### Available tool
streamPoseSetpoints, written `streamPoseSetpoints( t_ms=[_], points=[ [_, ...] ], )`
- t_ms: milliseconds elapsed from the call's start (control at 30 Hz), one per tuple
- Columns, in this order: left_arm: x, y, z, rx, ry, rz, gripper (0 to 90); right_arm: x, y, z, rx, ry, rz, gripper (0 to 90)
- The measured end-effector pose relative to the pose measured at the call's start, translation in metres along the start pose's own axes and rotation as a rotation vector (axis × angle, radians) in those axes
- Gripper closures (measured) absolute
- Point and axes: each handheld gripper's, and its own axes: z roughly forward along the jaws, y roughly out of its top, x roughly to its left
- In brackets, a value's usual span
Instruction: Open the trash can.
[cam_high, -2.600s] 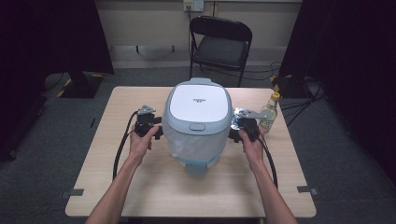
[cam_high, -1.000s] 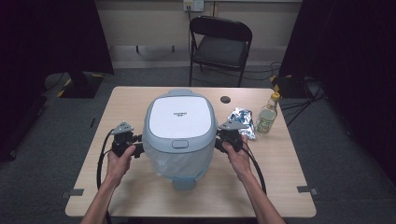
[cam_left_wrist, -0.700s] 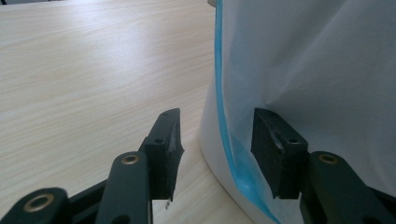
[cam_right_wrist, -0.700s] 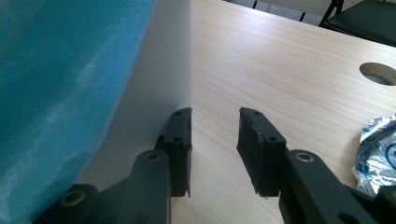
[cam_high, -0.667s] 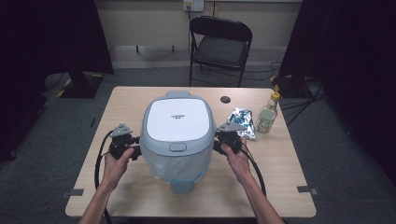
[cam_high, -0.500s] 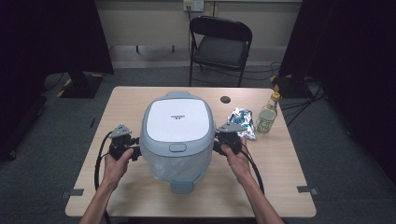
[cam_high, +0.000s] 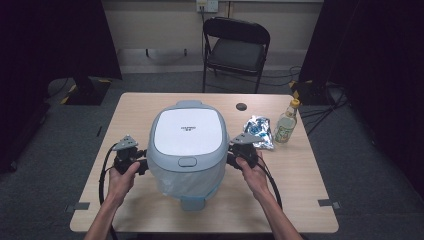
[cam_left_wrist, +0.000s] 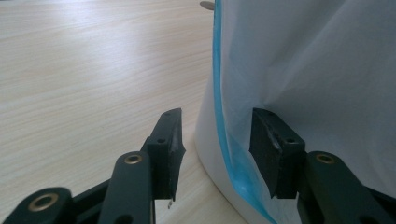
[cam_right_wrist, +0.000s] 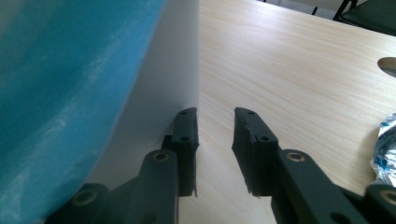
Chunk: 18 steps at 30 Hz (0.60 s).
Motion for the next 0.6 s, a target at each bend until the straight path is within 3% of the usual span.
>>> streamPoseSetpoints(
  t_ms=[33,67,100,167,267,433,600],
  points=[
    [0.000,-0.001,0.000,-0.003,0.004,-0.003,52.9,0.000,0.000,-0.001,0.002,-0.003,-0.002,66.5],
    [0.001,-0.002,0.000,-0.006,0.001,-0.006,46.1,-0.001,0.000,-0.001,0.001,-0.028,-0.011,52.1],
    [0.003,-0.001,0.001,-0.006,0.028,-0.009,41.3,-0.003,0.000,-0.001,0.004,-0.039,0.005,45.3],
    [0.005,-0.001,0.001,-0.002,0.026,-0.010,38.2,-0.006,0.000,-0.001,0.008,-0.043,0.017,39.9],
    [0.010,-0.001,-0.001,-0.008,0.026,-0.025,31.1,-0.015,0.000,-0.001,0.017,-0.008,0.054,30.7],
    [0.024,-0.010,-0.007,0.059,0.085,-0.044,28.6,-0.023,-0.006,-0.008,0.064,0.008,0.062,30.8],
    [0.029,-0.027,-0.007,0.095,0.109,-0.070,24.7,-0.030,-0.010,-0.024,0.032,0.064,0.083,30.5]
  ],
)
